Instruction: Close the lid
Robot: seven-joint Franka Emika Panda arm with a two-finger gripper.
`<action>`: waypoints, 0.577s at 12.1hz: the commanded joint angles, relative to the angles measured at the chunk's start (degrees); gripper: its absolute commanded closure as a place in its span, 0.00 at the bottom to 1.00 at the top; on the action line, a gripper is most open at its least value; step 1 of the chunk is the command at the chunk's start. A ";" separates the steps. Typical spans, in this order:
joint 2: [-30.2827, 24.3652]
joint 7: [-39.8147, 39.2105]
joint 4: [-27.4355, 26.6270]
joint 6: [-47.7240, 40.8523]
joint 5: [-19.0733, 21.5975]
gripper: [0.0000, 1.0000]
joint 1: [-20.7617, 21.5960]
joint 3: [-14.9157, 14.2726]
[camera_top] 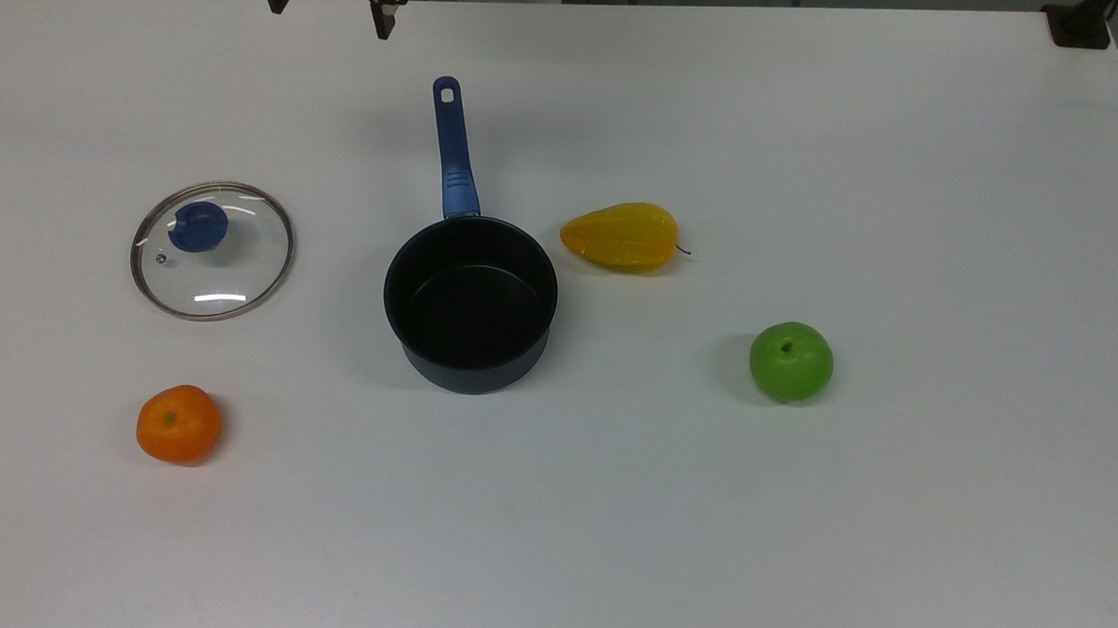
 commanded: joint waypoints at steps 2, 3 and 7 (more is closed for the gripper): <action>-0.16 -0.94 0.11 -0.42 0.96 0.00 -0.08 -0.32; 0.11 -0.85 0.99 -0.59 0.96 0.00 -0.16 -0.32; 0.37 -0.94 0.47 -0.07 3.06 0.00 0.27 -0.06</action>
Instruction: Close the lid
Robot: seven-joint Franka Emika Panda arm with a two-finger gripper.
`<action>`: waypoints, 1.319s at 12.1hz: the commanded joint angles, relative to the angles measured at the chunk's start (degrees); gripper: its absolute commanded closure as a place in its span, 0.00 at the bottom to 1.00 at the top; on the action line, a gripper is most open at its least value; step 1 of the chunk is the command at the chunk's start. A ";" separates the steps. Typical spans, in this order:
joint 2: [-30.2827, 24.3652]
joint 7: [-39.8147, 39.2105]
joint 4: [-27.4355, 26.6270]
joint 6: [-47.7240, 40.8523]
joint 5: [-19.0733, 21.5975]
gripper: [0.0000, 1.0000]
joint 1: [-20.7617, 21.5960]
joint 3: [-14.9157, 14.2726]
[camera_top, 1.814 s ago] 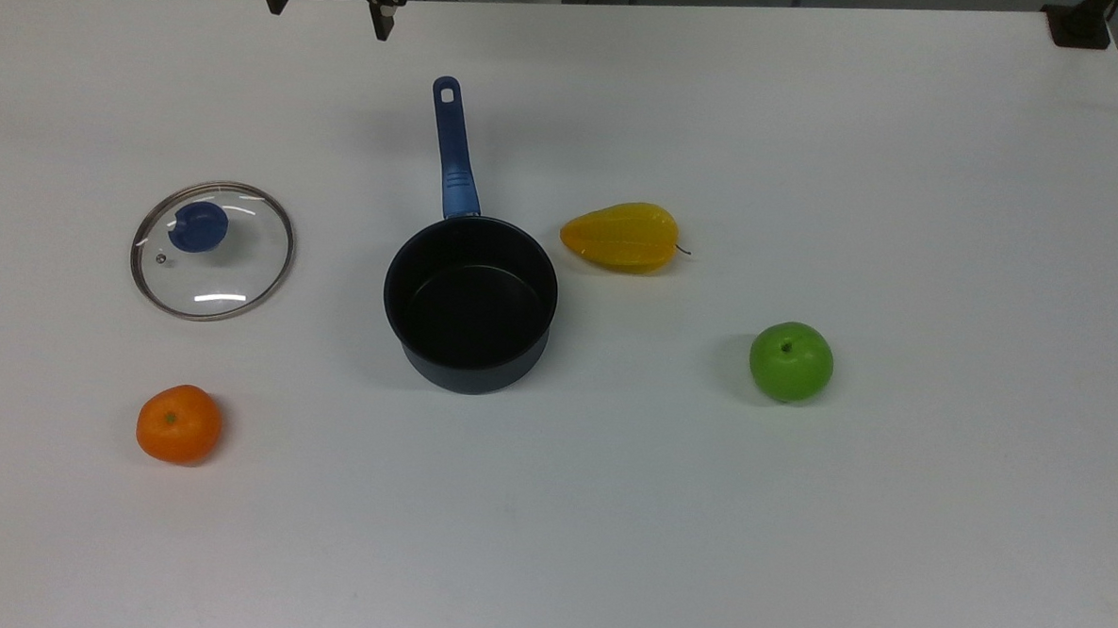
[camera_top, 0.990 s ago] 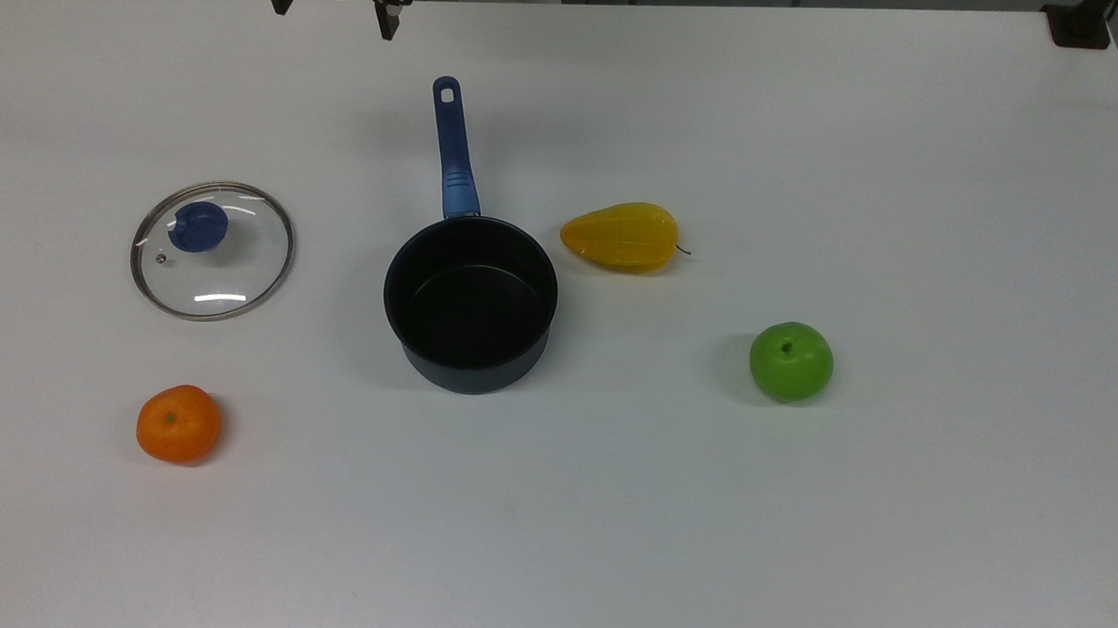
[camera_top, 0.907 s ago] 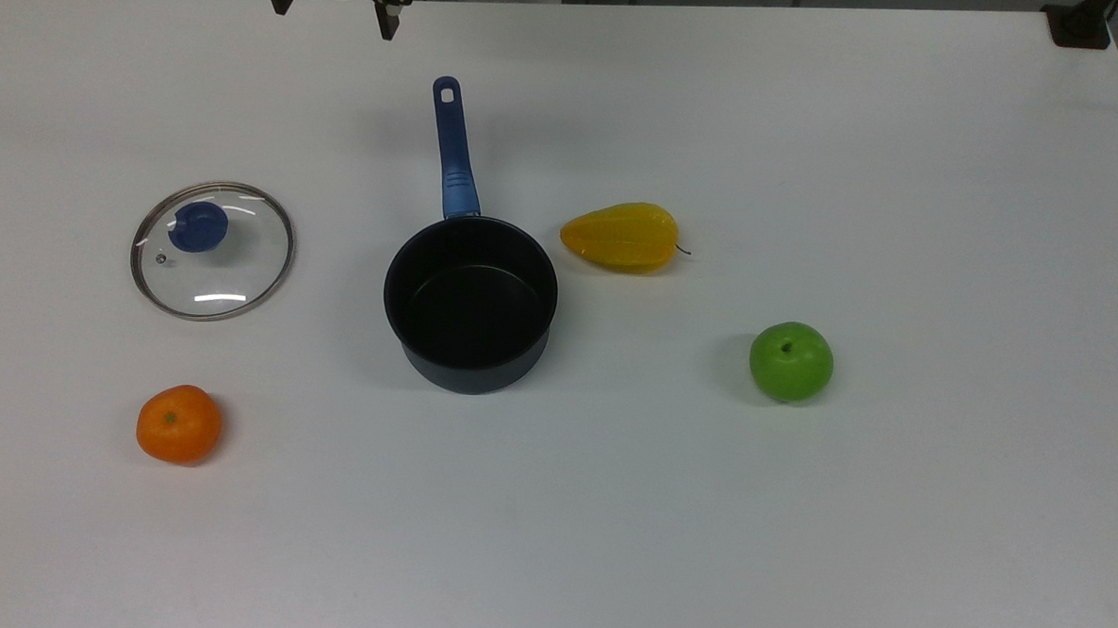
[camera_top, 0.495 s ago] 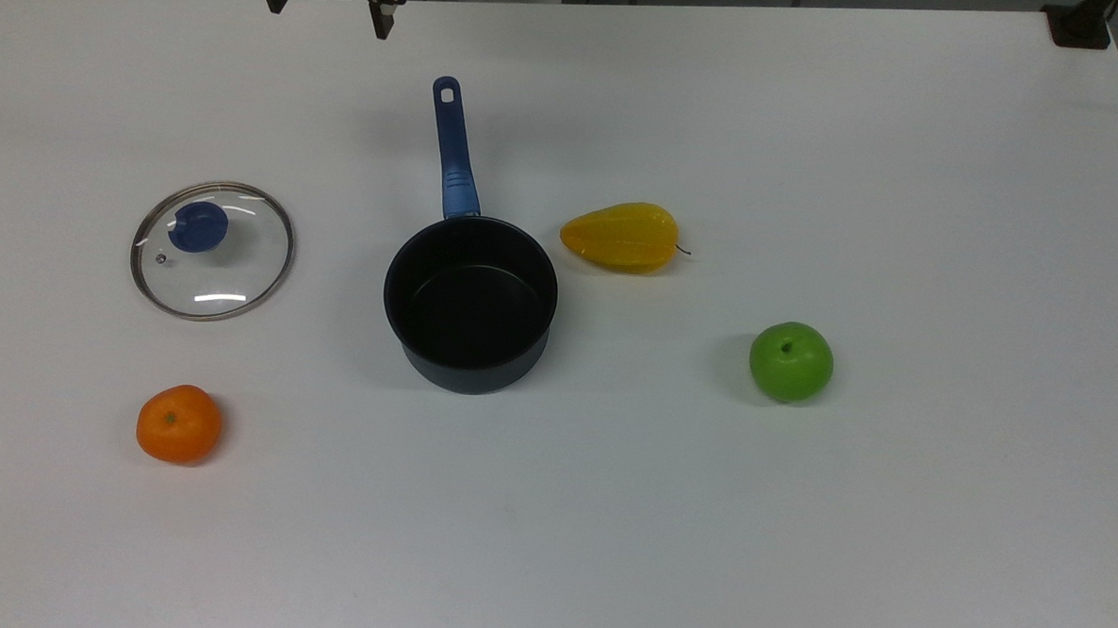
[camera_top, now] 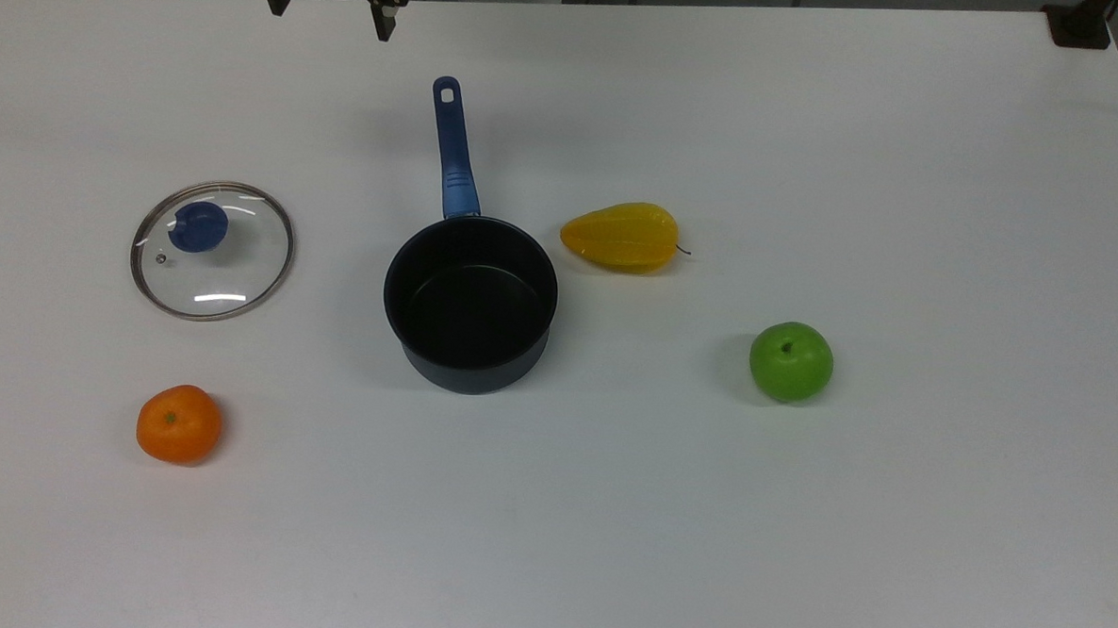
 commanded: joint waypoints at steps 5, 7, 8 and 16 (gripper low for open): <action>-4.13 -0.85 -8.66 12.11 4.54 0.00 2.07 0.08; -6.06 -1.46 -11.83 13.64 4.54 0.00 2.68 0.08; -6.77 -2.77 -13.59 14.08 4.54 0.00 2.95 0.08; -3.63 -15.51 -20.02 23.73 3.58 0.00 -2.49 -6.93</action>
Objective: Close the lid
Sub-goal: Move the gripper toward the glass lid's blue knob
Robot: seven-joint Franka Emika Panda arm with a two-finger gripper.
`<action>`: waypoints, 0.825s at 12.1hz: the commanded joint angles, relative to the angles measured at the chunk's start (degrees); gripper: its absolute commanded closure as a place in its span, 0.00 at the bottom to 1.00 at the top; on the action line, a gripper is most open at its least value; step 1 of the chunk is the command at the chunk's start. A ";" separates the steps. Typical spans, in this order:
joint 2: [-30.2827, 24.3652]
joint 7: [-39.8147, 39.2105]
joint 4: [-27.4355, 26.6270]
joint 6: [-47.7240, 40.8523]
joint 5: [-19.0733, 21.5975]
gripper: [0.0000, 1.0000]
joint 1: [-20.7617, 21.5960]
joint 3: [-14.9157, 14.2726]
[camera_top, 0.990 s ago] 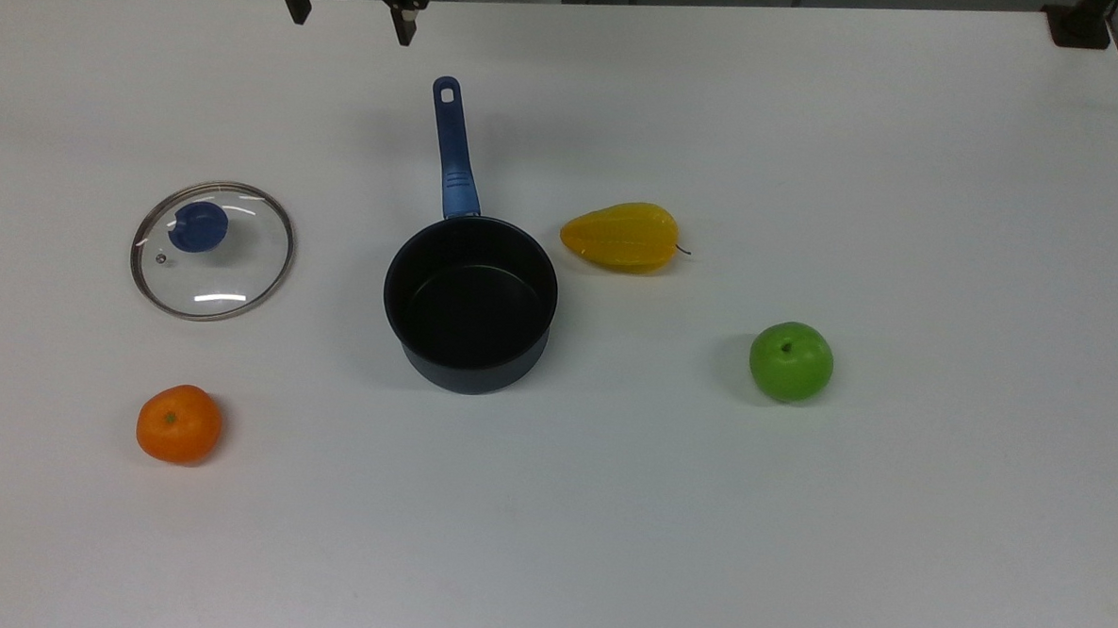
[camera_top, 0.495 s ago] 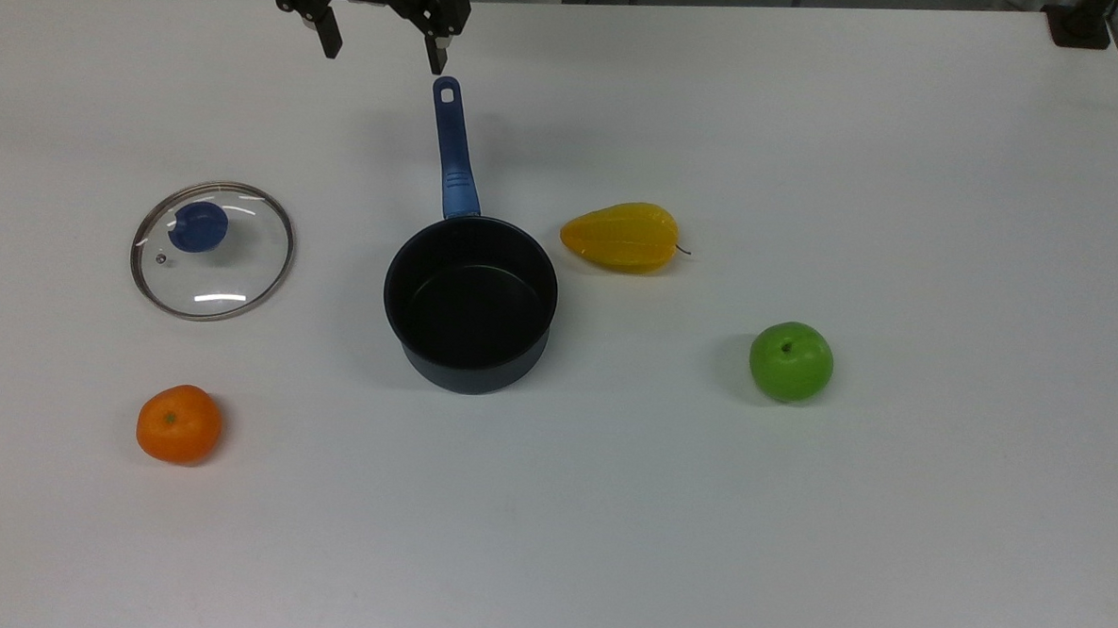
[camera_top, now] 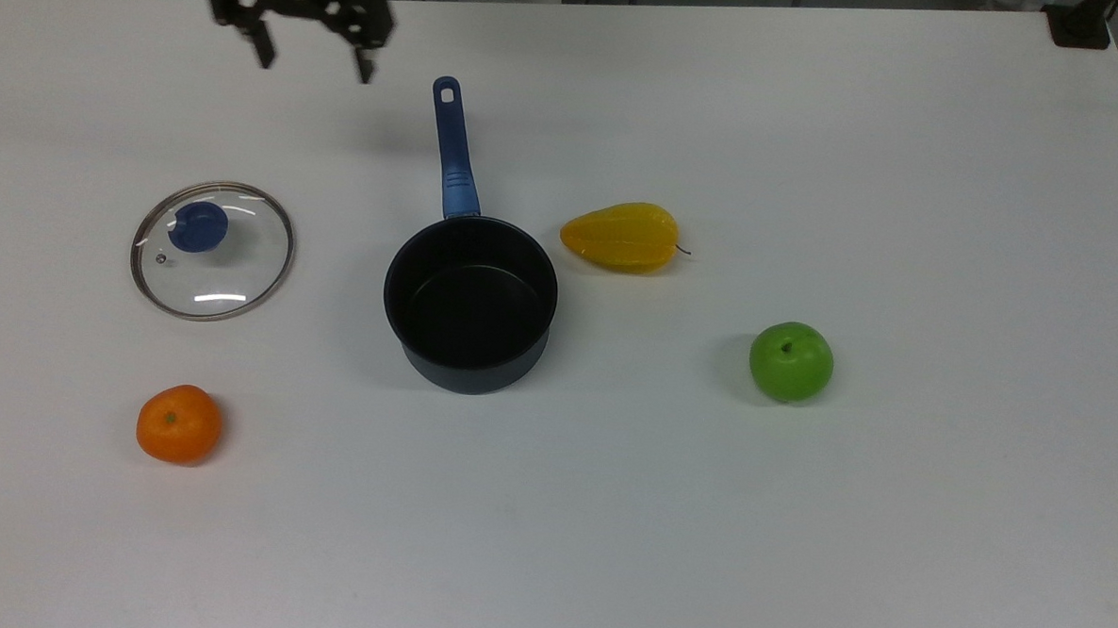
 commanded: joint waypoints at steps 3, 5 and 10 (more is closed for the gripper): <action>6.22 -10.64 -2.51 9.70 0.17 0.00 -5.66 -4.23; 10.96 -11.72 -1.98 15.66 0.17 0.00 -6.90 -4.32; 19.59 -11.19 3.47 18.86 0.52 0.06 -7.17 -4.14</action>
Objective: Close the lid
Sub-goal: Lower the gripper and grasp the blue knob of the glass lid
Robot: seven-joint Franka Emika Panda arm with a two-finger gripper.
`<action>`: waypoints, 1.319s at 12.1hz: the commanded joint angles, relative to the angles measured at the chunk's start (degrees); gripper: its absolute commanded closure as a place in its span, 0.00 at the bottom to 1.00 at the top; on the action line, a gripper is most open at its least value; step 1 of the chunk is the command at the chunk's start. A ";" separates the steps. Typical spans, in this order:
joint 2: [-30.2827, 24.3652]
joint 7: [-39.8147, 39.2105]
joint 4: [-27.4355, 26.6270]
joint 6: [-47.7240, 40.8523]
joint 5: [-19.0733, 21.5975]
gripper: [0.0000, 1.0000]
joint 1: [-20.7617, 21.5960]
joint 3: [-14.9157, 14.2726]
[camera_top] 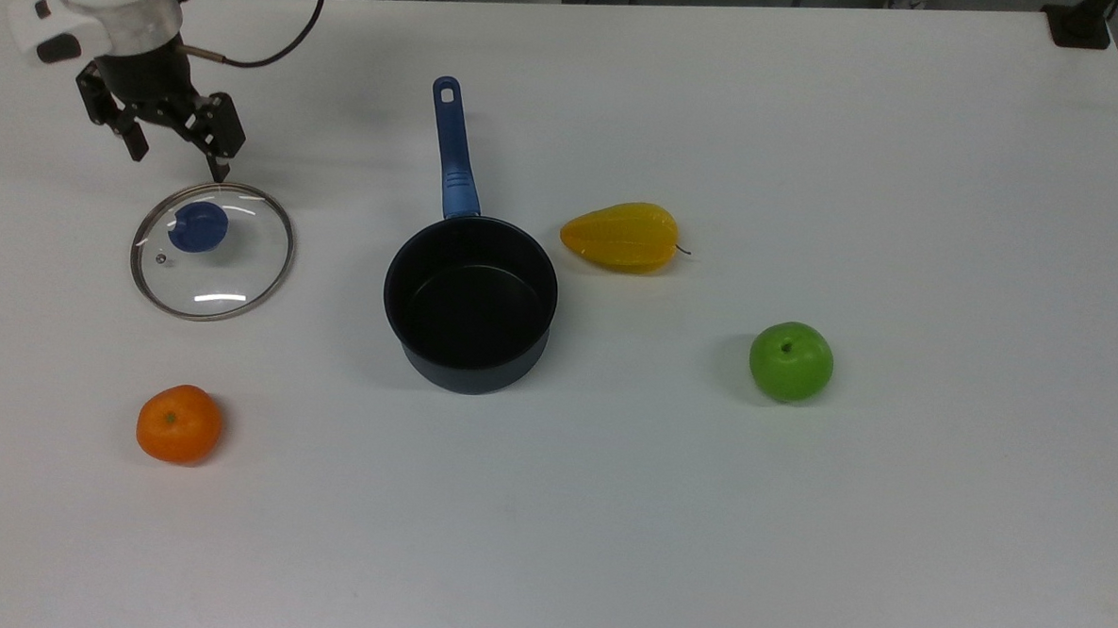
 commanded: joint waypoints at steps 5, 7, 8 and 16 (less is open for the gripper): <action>7.28 -0.86 5.39 2.62 0.78 0.06 0.62 0.43; 8.15 -1.04 5.39 2.79 0.25 0.13 0.71 1.40; 8.42 -1.12 5.39 3.05 0.25 0.14 0.71 1.40; 9.48 -3.23 6.62 3.94 -0.01 0.49 1.06 1.58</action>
